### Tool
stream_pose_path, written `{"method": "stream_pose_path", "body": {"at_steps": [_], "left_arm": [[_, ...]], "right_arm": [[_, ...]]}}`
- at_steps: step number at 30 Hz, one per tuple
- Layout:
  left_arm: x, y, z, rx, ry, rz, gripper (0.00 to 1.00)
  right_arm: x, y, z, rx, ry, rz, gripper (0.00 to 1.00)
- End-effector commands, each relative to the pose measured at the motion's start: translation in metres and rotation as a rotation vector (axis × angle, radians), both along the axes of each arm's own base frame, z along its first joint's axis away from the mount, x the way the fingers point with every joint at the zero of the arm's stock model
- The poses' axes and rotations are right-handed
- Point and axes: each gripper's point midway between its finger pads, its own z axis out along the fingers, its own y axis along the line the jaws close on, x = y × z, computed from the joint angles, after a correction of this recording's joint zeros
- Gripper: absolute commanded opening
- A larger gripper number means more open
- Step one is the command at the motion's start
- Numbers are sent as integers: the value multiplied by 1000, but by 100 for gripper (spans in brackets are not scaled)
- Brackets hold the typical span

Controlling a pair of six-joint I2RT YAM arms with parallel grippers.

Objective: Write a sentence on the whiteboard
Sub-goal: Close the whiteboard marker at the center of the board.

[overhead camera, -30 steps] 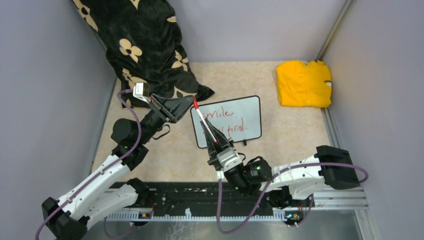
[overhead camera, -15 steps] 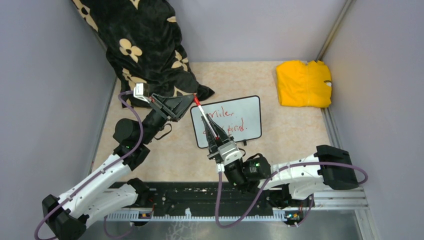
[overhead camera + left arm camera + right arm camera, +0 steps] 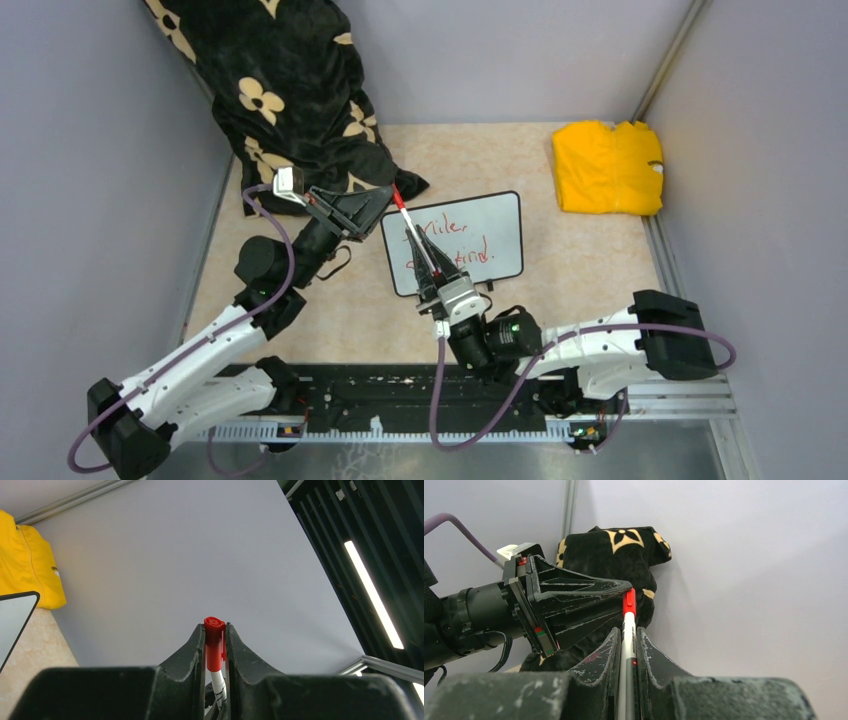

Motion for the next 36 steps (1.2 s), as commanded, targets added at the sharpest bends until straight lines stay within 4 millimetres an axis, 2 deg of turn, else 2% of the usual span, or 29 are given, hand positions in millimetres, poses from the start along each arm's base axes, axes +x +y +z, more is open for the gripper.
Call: {"method": "stream_pose_path", "body": {"at_steps": [1,8,25,31,36], "left_arm": [[-24,-8,10,-18,-59,-83,0],[-25,-7,6,-26,-52,-75,0],[-34,-30,1,-6,-63,-169,0],[-35,-29,-1,-7,-64,-168,0],[-34,-20,-4,-23,-51,-130,0]], "right_arm": [[11,-42,35,265,25,-29,0],[15,-50,37,293,39,-35,0],[13,-46,37,306,32,-7,0],[12,-50,40,311,25,-5,0],[13,-58,43,331,31,-9,0]]}}
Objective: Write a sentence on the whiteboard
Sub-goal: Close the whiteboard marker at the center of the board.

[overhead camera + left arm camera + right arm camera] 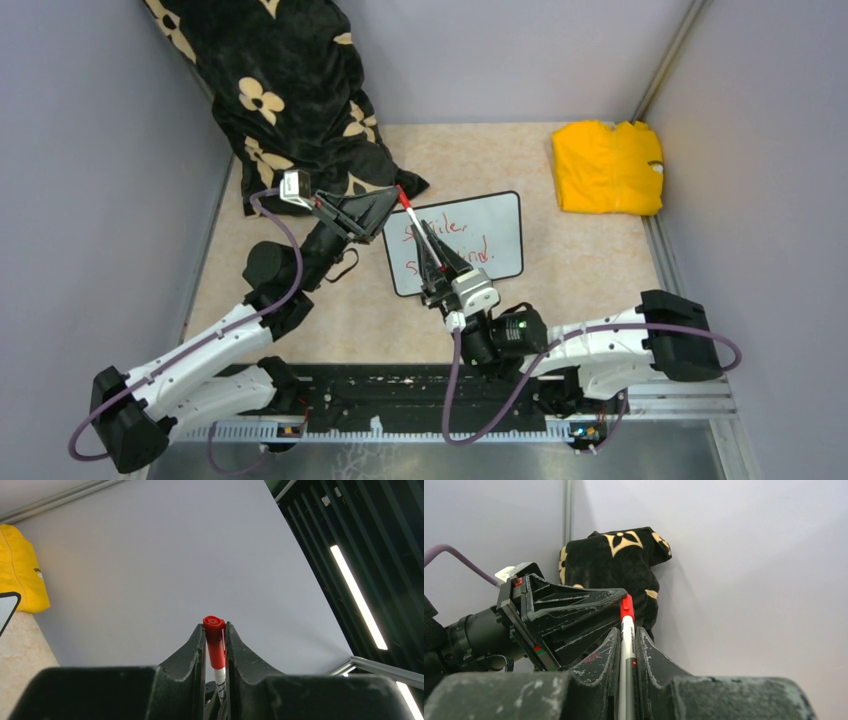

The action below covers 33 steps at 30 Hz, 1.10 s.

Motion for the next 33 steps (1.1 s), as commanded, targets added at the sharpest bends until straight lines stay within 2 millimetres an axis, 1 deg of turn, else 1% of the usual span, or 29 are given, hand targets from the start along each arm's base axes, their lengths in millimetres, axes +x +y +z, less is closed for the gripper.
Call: {"method": "stream_pose_path", "body": {"at_steps": [1,5,16,19,27,33], "left_arm": [[-34,-8,-3,18,-50,-126,0],[-37,-11,3,20,-71,-143,0],[-51,-33,8,58,-127,-236,0],[-56,-39,7,62,-136,-255,0],[-66,-47,1,77,-146,-281,0],[-81,-64,-4,89,-161,-328,0]], "right_arm": [[7,-48,38,263,-1,-23,0],[7,-48,39,270,-2,-20,0],[7,-45,39,264,-8,-19,0],[7,-45,39,259,-11,-25,0],[10,-50,39,256,-14,-42,0],[13,-53,40,256,-18,-53,0]]}}
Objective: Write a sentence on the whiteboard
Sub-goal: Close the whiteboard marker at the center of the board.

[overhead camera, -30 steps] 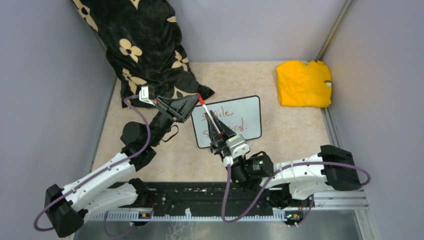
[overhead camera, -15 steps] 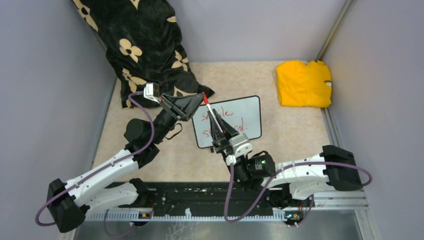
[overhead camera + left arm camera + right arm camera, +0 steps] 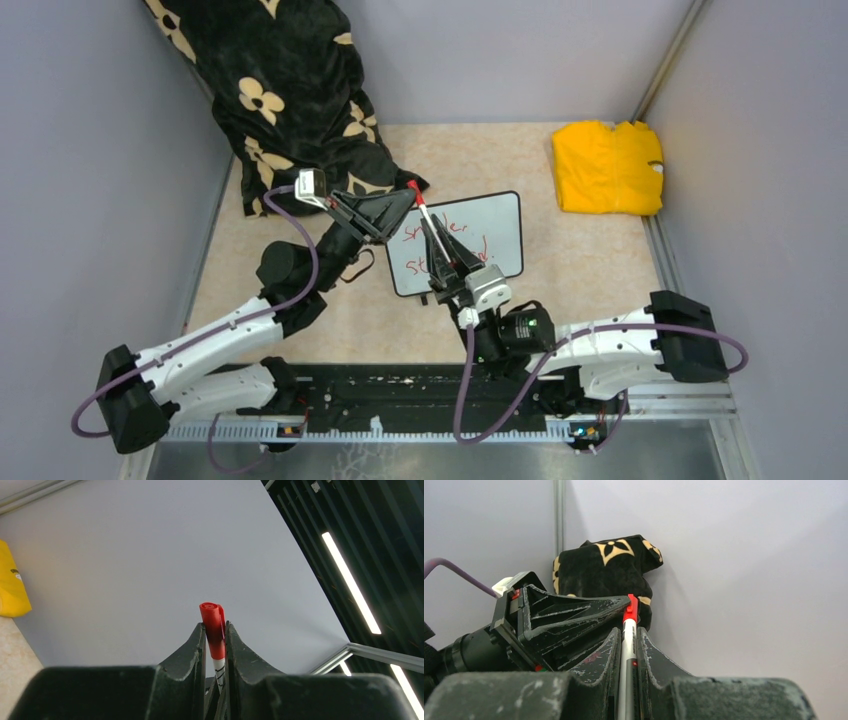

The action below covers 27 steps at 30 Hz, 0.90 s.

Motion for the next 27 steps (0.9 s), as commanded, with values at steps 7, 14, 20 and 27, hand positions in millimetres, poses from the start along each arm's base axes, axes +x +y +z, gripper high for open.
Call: {"method": "stream_pose_path", "body": {"at_steps": [7,14,20,27], "left_arm": [[-81,-58,-19,117,-121,-328,0],[-79,-50,-16,100,-125,-284,0],[-72,-36,-15,95,-116,-207,21],[-65,-23,-9,97,-119,-130,59]], "right_arm": [[15,-45,30,217,-15,-68,0],[16,-48,30,219,-14,-69,0],[14,-48,29,220,-11,-47,0],[13,-47,29,218,-6,-21,0]]}}
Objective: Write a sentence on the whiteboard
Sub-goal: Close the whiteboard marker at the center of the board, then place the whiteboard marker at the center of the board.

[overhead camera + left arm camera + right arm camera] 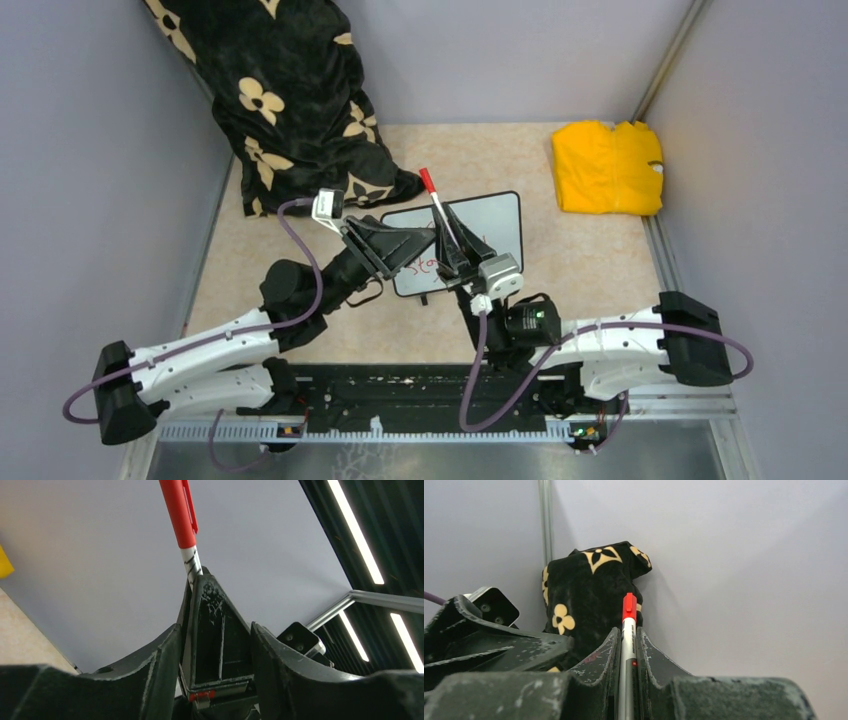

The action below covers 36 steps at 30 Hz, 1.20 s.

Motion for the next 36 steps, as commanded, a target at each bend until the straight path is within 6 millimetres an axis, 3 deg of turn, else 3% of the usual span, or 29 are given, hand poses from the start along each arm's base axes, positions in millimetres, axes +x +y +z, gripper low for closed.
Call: {"method": "stream_pose_path", "body": {"at_steps": [1,8,14,20,28,36], "left_arm": [[-11,5,0,24,-44,-6,62],[8,33,12,25,-90,195,84],[17,51,41,74,-172,339,88],[20,41,54,101,-221,349,82],[23,20,56,133,-239,315,71],[28,25,52,117,-200,335,55]], "right_arm": [[1,-31,19,170,6,5,0],[-8,-24,18,139,17,110,0],[-22,-16,18,128,41,284,0],[-31,-15,23,139,51,364,0],[-32,-9,21,119,59,385,0],[-34,-6,20,117,60,399,0]]}}
